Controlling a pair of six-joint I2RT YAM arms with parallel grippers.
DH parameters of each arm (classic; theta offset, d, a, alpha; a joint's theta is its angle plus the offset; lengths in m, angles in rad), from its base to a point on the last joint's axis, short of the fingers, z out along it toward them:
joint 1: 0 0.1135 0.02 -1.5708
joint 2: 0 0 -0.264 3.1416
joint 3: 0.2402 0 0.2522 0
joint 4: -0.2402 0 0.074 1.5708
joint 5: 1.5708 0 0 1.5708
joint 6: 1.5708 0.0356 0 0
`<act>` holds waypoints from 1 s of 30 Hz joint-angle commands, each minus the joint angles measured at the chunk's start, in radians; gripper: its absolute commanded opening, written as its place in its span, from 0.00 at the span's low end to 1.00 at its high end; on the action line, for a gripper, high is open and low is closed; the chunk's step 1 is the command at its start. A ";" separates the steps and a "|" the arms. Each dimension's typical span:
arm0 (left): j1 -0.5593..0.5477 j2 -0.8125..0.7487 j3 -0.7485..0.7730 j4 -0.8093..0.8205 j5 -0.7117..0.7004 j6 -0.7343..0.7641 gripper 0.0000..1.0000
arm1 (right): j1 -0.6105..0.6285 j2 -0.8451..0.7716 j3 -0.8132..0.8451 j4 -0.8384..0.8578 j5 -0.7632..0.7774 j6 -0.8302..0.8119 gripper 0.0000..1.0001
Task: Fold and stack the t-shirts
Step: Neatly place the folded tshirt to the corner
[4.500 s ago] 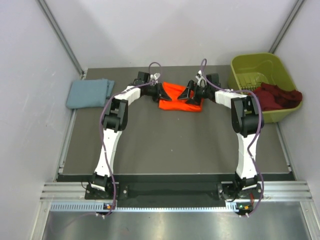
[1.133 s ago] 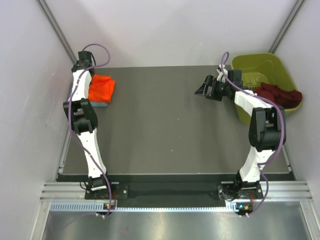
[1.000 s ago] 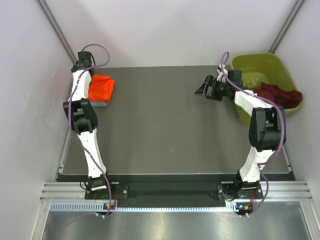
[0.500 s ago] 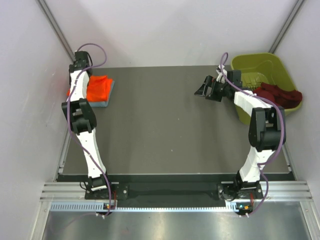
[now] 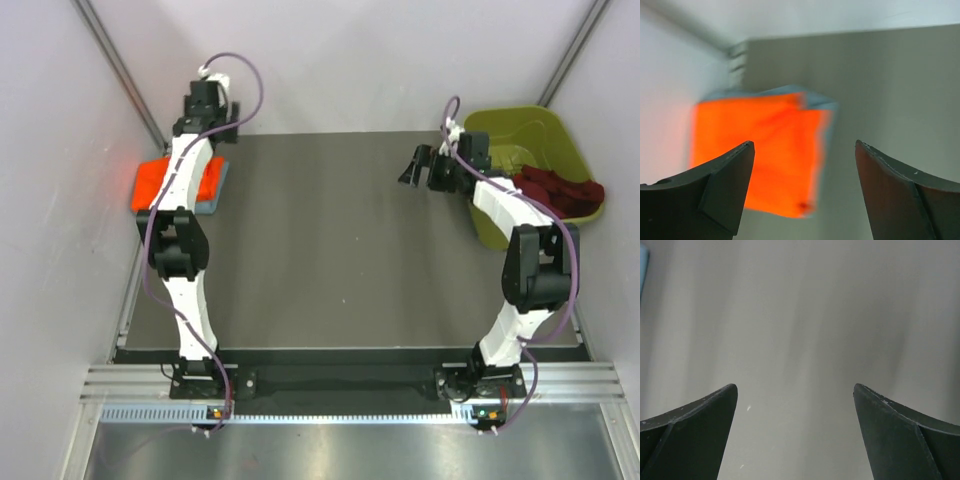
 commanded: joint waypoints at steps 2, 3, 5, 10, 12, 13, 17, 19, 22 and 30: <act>-0.092 -0.166 -0.033 0.022 0.284 -0.204 0.87 | 0.012 -0.139 0.138 -0.019 0.256 -0.155 1.00; -0.106 -0.190 -0.064 0.025 0.284 -0.235 0.87 | 0.010 -0.146 0.152 -0.030 0.290 -0.176 1.00; -0.148 -0.219 -0.105 0.027 0.357 -0.267 0.89 | 0.000 -0.165 0.183 -0.054 0.366 -0.231 1.00; -0.175 -0.315 -0.231 0.053 0.554 -0.380 0.99 | -0.016 -0.234 0.257 -0.224 0.300 -0.332 1.00; -0.176 -0.335 -0.245 0.057 0.580 -0.397 0.99 | 0.009 -0.225 0.345 -0.336 0.388 -0.333 1.00; -0.176 -0.338 -0.248 0.057 0.575 -0.399 0.99 | 0.024 -0.209 0.385 -0.402 0.436 -0.328 1.00; -0.176 -0.348 -0.274 0.062 0.526 -0.365 0.99 | 0.024 -0.165 0.487 -0.596 0.619 -0.310 1.00; -0.176 -0.353 -0.286 0.063 0.500 -0.341 0.99 | 0.026 -0.198 0.446 -0.556 0.589 -0.319 1.00; -0.177 -0.362 -0.297 0.059 0.496 -0.309 0.99 | 0.026 -0.232 0.442 -0.568 0.494 -0.290 1.00; -0.175 -0.355 -0.244 -0.079 0.349 -0.347 0.99 | 0.026 -0.248 0.456 -0.586 0.308 -0.144 1.00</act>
